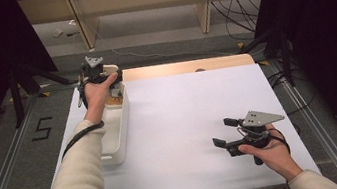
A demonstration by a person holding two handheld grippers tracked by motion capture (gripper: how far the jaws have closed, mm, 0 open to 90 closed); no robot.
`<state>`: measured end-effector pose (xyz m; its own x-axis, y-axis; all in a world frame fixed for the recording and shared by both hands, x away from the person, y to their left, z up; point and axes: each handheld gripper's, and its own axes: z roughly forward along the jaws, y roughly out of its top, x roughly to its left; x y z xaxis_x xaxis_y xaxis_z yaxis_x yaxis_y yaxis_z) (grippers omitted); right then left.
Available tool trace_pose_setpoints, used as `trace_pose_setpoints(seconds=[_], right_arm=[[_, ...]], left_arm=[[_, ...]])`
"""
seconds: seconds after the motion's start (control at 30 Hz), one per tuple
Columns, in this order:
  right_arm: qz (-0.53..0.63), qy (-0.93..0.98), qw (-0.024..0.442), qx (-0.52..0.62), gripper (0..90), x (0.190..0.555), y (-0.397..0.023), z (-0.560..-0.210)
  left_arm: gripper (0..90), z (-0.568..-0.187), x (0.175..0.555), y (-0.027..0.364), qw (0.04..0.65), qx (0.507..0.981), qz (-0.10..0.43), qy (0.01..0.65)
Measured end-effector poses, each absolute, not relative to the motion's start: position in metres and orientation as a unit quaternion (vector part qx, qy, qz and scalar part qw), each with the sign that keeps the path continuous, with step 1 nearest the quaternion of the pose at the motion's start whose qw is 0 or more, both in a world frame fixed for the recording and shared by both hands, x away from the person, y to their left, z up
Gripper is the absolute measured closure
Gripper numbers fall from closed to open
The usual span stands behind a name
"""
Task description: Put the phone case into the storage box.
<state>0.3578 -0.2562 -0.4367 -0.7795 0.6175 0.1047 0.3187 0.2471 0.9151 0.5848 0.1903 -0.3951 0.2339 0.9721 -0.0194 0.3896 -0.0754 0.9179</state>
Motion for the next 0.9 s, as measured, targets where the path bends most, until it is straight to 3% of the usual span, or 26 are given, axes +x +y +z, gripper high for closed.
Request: trace_pose_setpoints(seconds=[0.9], right_arm=[[0.534, 0.777, 0.14, 0.301, 15.6, 0.3578, -0.2563, -0.4367]], left_arm=[[9.6, -0.4009, 0.5869, 0.1886, 0.428, 0.658, 0.33, 0.524]])
